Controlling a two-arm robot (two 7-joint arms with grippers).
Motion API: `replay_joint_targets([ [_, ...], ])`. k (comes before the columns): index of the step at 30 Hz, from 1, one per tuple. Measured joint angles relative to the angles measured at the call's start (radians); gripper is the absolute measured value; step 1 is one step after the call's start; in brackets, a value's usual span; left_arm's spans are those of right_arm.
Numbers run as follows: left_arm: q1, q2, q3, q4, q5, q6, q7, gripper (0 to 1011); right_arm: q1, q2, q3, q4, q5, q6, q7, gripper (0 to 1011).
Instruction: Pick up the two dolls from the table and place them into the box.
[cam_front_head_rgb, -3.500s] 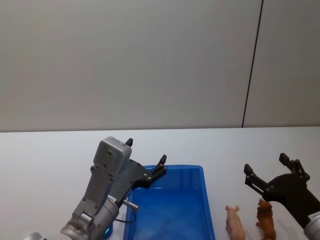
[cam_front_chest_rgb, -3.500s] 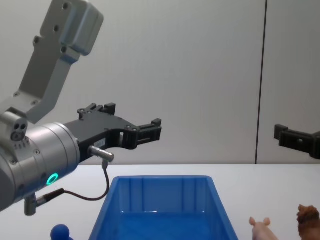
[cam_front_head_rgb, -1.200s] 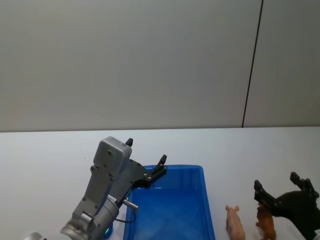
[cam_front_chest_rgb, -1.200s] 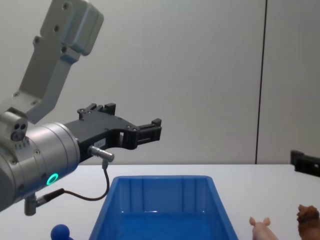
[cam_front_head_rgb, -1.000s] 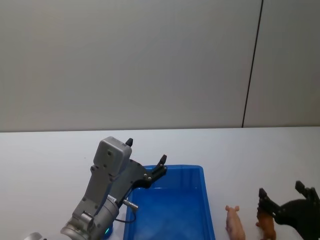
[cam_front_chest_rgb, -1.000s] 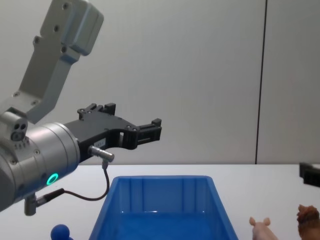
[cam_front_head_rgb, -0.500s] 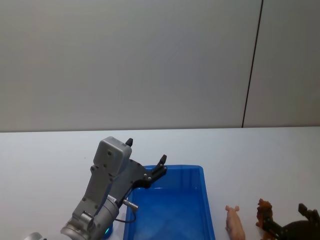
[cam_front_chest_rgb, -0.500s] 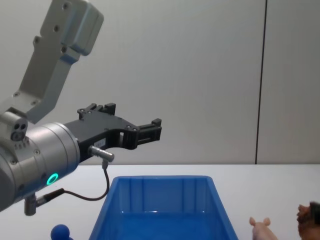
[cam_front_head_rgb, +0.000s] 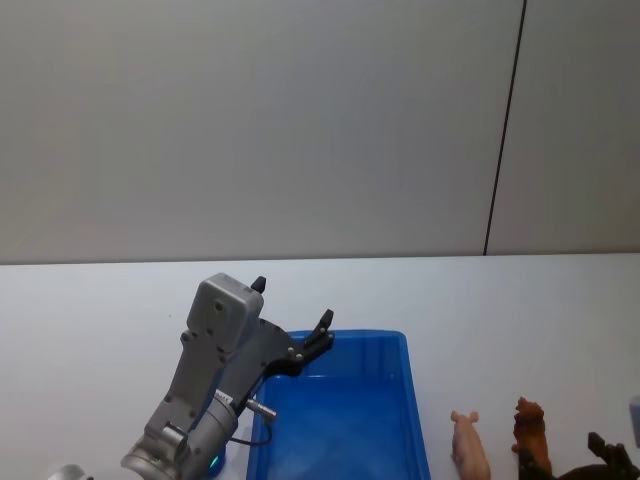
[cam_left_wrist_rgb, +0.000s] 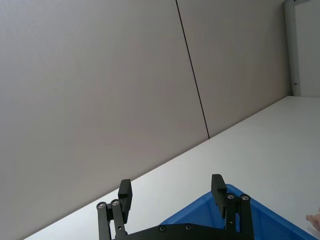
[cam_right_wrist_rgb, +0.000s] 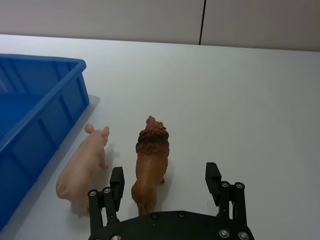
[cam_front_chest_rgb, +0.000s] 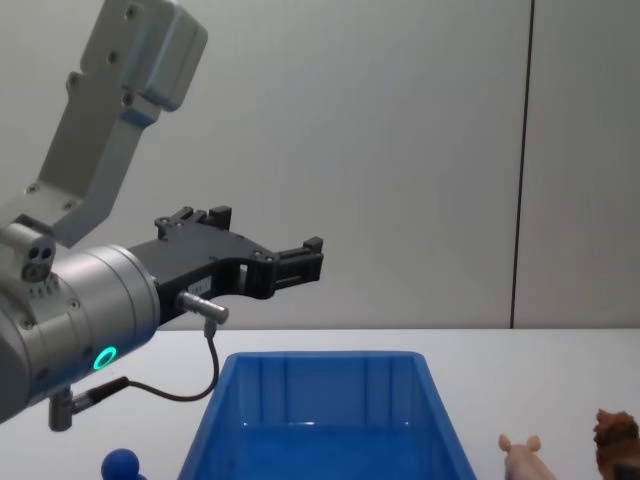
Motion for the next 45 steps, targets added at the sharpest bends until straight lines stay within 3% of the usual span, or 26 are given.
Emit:
replay_joint_targets([
  [6,0.000,0.000,0.000,0.000,0.000,0.000,0.000,1001,0.009,-0.009,-0.002,0.029,-0.008,-0.003,0.016,910],
  [13,0.000,0.000,0.000,0.000,0.000,0.000,0.000,1002,0.017,-0.019,-0.003,0.056,-0.014,-0.003,0.025,729],
  [15,0.000,0.000,0.000,0.000,0.000,0.000,0.000,1001,0.018,-0.021,-0.003,0.062,-0.016,-0.003,0.026,622],
  [26,0.000,0.000,0.000,0.000,0.000,0.000,0.000,1001,0.018,-0.026,-0.003,0.072,-0.027,-0.007,0.033,310],
  [37,0.000,0.000,0.000,0.000,0.000,0.000,0.000,1001,0.016,-0.027,-0.002,0.047,-0.054,-0.046,0.050,289],
  [45,0.000,0.000,0.000,0.000,0.000,0.000,0.000,1001,0.027,-0.028,-0.004,0.017,-0.069,-0.091,0.109,289],
])
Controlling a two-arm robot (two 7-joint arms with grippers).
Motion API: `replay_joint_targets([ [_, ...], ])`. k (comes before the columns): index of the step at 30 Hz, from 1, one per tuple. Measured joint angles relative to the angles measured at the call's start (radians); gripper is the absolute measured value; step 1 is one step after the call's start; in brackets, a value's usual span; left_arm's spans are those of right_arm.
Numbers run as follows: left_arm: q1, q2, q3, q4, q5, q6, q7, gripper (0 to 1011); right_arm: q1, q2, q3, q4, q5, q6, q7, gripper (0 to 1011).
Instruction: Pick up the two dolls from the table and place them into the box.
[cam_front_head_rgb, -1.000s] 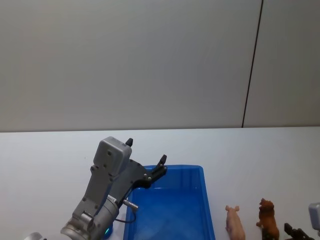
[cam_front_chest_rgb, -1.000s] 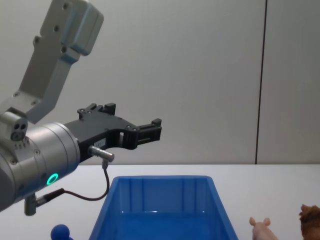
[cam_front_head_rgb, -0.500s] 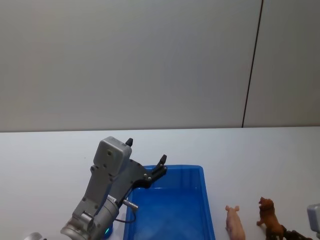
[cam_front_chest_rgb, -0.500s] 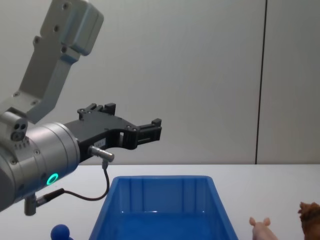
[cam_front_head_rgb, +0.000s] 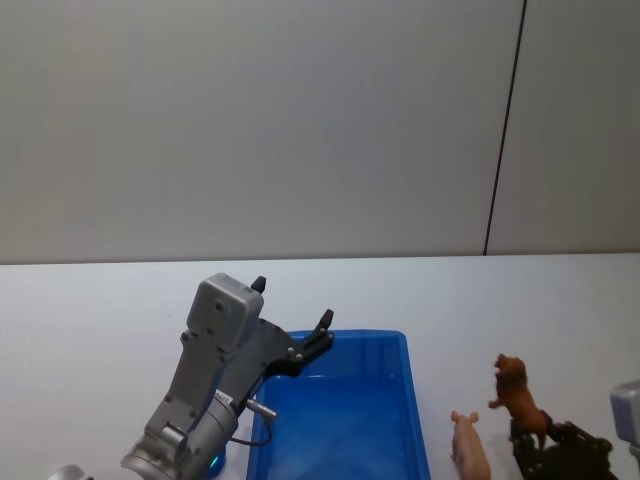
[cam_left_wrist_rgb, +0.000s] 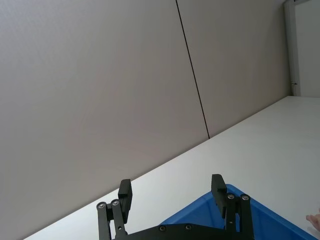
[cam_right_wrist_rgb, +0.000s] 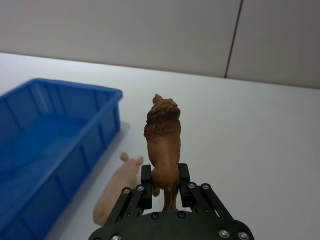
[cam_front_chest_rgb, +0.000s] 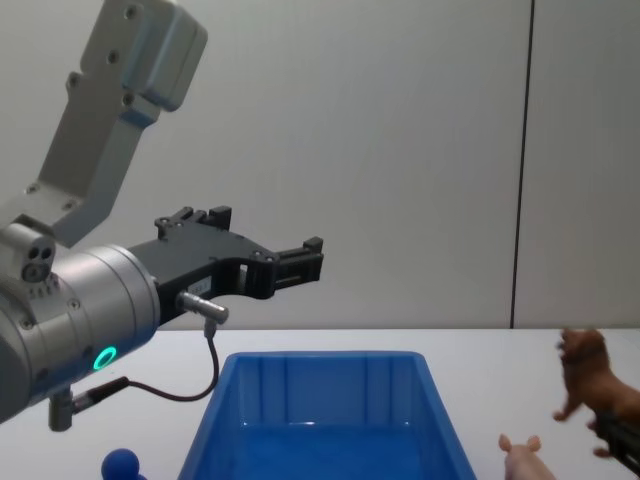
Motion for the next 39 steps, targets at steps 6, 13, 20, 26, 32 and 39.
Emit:
replay_joint_targets([
  [6,0.000,0.000,0.000,0.000,0.000,0.000,0.000,1001,0.022,-0.008,-0.005,-0.009,-0.001,-0.020,0.066,289],
  [13,0.000,0.000,0.000,0.000,0.000,0.000,0.000,1001,0.061,-0.026,-0.016,-0.001,-0.002,-0.028,0.155,289],
  [20,0.000,0.000,0.000,0.000,0.000,0.000,0.000,1001,0.113,-0.054,-0.032,0.035,-0.013,-0.025,0.253,289],
  [26,0.000,0.000,0.000,0.000,0.000,0.000,0.000,1001,0.172,-0.089,-0.053,0.092,-0.031,-0.010,0.335,289],
  [32,0.000,0.000,0.000,0.000,0.000,0.000,0.000,1001,0.226,-0.122,-0.070,0.158,-0.052,0.004,0.392,320],
  [39,0.000,0.000,0.000,0.000,0.000,0.000,0.000,1001,0.265,-0.146,-0.085,0.211,-0.071,0.019,0.417,541],
])
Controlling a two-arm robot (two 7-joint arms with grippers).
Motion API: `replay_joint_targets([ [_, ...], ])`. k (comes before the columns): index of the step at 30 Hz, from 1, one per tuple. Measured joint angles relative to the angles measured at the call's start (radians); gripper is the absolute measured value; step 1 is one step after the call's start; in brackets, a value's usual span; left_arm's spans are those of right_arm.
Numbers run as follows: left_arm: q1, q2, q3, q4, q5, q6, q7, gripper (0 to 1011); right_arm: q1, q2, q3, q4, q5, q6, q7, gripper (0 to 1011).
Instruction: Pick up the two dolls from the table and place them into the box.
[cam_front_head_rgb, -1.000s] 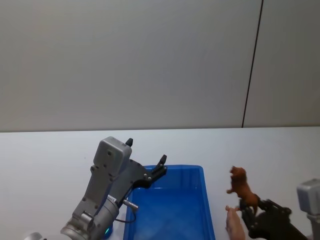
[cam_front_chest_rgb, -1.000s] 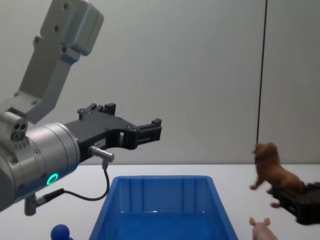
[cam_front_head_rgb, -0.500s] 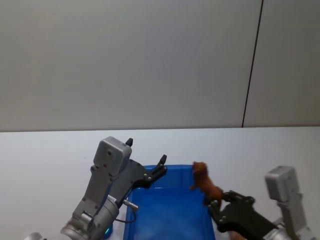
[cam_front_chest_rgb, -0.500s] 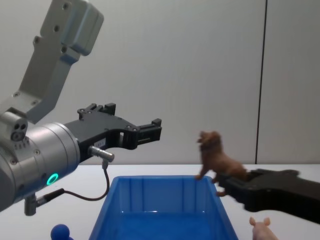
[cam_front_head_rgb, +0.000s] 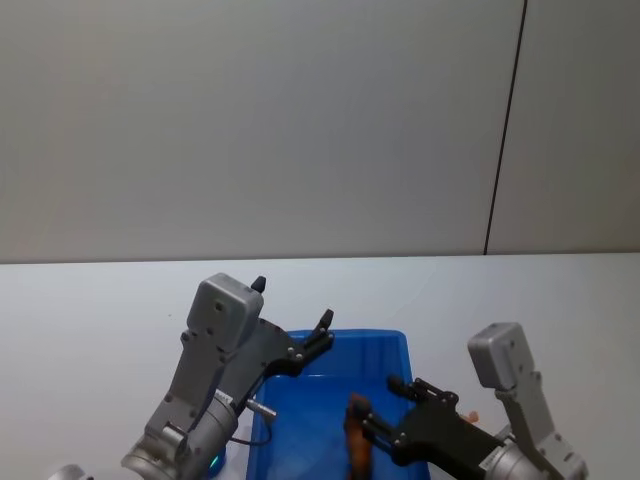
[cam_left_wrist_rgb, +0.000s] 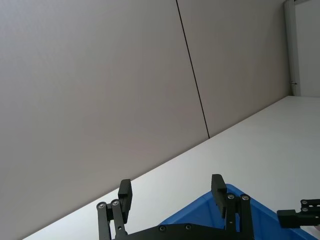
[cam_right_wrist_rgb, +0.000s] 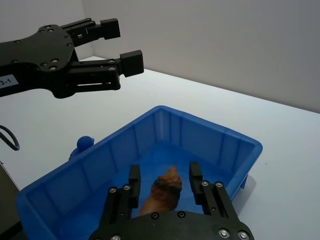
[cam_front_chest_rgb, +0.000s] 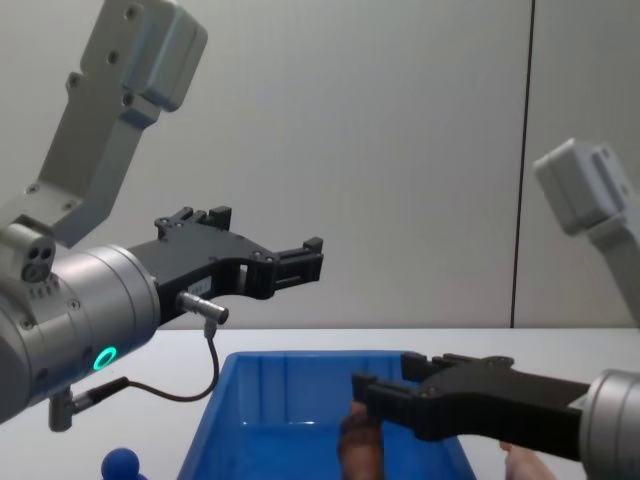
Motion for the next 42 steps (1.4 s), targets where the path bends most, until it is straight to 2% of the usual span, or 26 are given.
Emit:
replay_joint_targets([
  [5,0.000,0.000,0.000,0.000,0.000,0.000,0.000,1001,0.012,-0.008,-0.005,0.018,-0.008,0.009,-0.007,720],
  [7,0.000,0.000,0.000,0.000,0.000,0.000,0.000,1001,0.013,-0.009,-0.005,0.019,-0.010,0.011,-0.014,760],
  [10,0.000,0.000,0.000,0.000,0.000,0.000,0.000,1001,0.009,-0.008,-0.006,0.015,-0.013,0.012,-0.040,868],
  [11,0.000,0.000,0.000,0.000,0.000,0.000,0.000,1002,0.009,-0.008,-0.006,0.015,-0.013,0.012,-0.040,868],
  [16,0.000,0.000,0.000,0.000,0.000,0.000,0.000,1001,-0.016,0.003,-0.005,-0.018,-0.018,0.010,-0.104,1001],
  [33,0.000,0.000,0.000,0.000,0.000,0.000,0.000,1001,-0.135,0.056,0.010,-0.146,-0.017,-0.010,-0.303,1001],
  [42,0.000,0.000,0.000,0.000,0.000,0.000,0.000,1001,-0.184,0.073,0.014,-0.175,-0.006,-0.012,-0.373,1001],
])
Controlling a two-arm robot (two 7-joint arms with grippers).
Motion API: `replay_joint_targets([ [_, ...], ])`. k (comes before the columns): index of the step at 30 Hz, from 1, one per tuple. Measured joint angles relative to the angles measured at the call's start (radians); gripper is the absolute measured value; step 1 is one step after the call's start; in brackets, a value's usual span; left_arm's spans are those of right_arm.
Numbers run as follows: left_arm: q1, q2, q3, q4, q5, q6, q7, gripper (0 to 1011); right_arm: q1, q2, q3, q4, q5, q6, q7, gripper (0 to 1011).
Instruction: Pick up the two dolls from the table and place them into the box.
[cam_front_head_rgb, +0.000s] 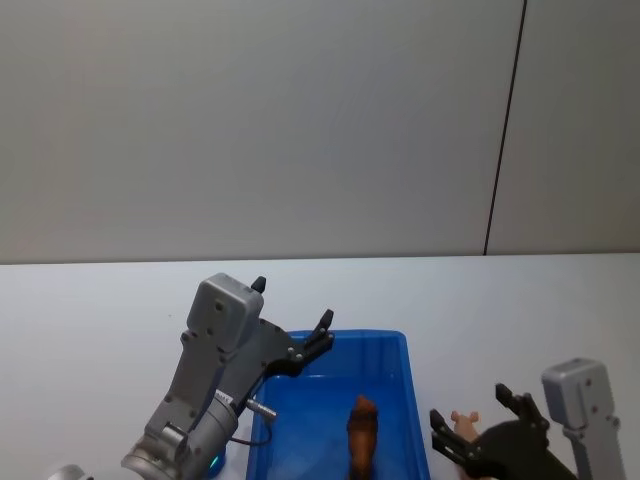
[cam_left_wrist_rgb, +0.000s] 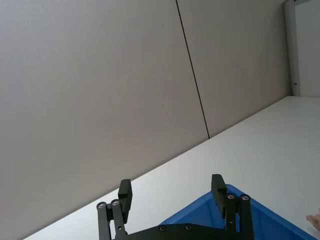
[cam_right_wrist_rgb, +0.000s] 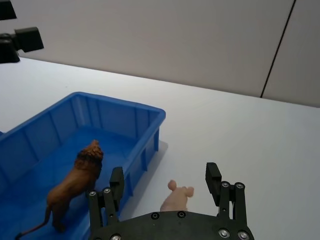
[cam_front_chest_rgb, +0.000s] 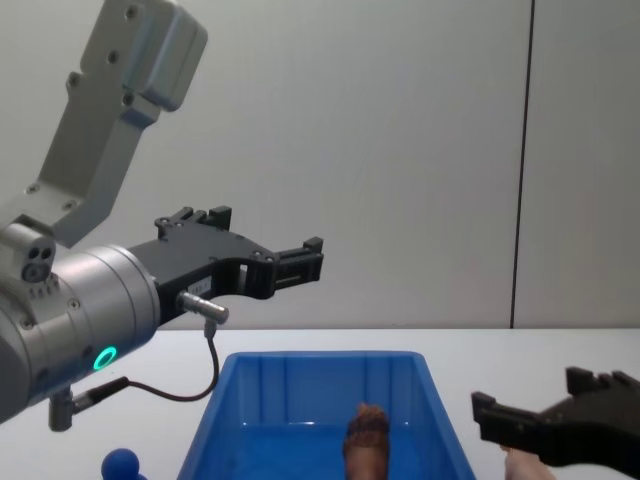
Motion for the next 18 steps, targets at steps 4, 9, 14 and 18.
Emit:
replay_joint_targets([
  [4,0.000,0.000,0.000,0.000,0.000,0.000,0.000,1001,-0.015,0.002,0.000,-0.001,0.003,0.000,-0.018,1001],
  [9,0.000,0.000,0.000,0.000,0.000,0.000,0.000,1001,-0.027,0.001,-0.003,0.008,0.004,0.000,-0.036,1001],
  [14,0.000,0.000,0.000,0.000,0.000,0.000,0.000,1001,-0.032,-0.005,-0.006,0.028,0.004,-0.005,-0.042,1001],
  [18,0.000,0.000,0.000,0.000,0.000,0.000,0.000,1001,-0.031,-0.011,-0.009,0.045,0.000,-0.008,-0.044,1001],
])
